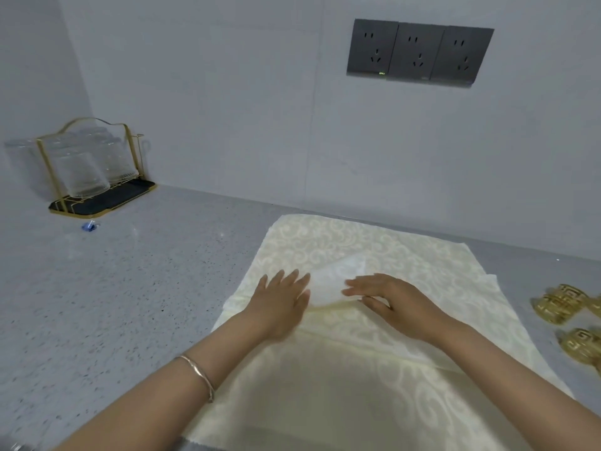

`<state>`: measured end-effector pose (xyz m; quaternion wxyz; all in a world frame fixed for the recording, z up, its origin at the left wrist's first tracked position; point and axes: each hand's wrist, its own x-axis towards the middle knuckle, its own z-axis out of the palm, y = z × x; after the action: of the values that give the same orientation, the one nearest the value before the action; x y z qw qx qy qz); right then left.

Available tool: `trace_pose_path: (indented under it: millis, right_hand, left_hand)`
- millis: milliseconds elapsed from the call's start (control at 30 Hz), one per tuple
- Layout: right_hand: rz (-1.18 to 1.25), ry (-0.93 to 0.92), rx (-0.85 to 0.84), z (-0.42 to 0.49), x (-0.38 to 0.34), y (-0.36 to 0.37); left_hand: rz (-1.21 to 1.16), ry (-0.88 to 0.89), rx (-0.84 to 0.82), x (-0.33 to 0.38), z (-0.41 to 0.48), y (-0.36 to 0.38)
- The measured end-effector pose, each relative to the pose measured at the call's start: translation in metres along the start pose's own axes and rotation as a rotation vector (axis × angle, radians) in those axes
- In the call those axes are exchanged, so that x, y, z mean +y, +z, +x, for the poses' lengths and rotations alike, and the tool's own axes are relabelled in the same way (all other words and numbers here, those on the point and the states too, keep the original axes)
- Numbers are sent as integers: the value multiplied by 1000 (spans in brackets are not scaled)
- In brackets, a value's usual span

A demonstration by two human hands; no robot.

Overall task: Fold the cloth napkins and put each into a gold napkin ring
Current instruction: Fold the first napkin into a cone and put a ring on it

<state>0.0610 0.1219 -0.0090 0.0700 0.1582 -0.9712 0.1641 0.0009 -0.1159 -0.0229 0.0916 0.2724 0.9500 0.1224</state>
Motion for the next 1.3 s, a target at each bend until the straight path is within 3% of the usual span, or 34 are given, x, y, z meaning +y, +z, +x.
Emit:
trace_pose_path:
  millis: [233, 633, 767, 867, 967, 1100, 1300]
  right_hand:
    - [-10, 24, -71, -37, 3, -2]
    - [-17, 71, -178, -58, -5, 7]
    - [39, 120, -169, -59, -12, 2]
    - [202, 237, -43, -43, -19, -3]
    - [136, 208, 41, -11, -16, 5]
    - [-13, 163, -34, 31, -11, 31]
    - [-11, 127, -147, 44, 9, 50]
  left_hand:
    - [113, 3, -55, 17, -12, 9]
    - [32, -73, -128, 21, 3, 13]
    - [-25, -71, -44, 31, 21, 16]
    - [11, -55, 42, 34, 26, 26]
    - [63, -59, 105, 32, 26, 34]
    - [88, -60, 126, 32, 28, 38]
    - [145, -68, 130, 31, 32, 41]
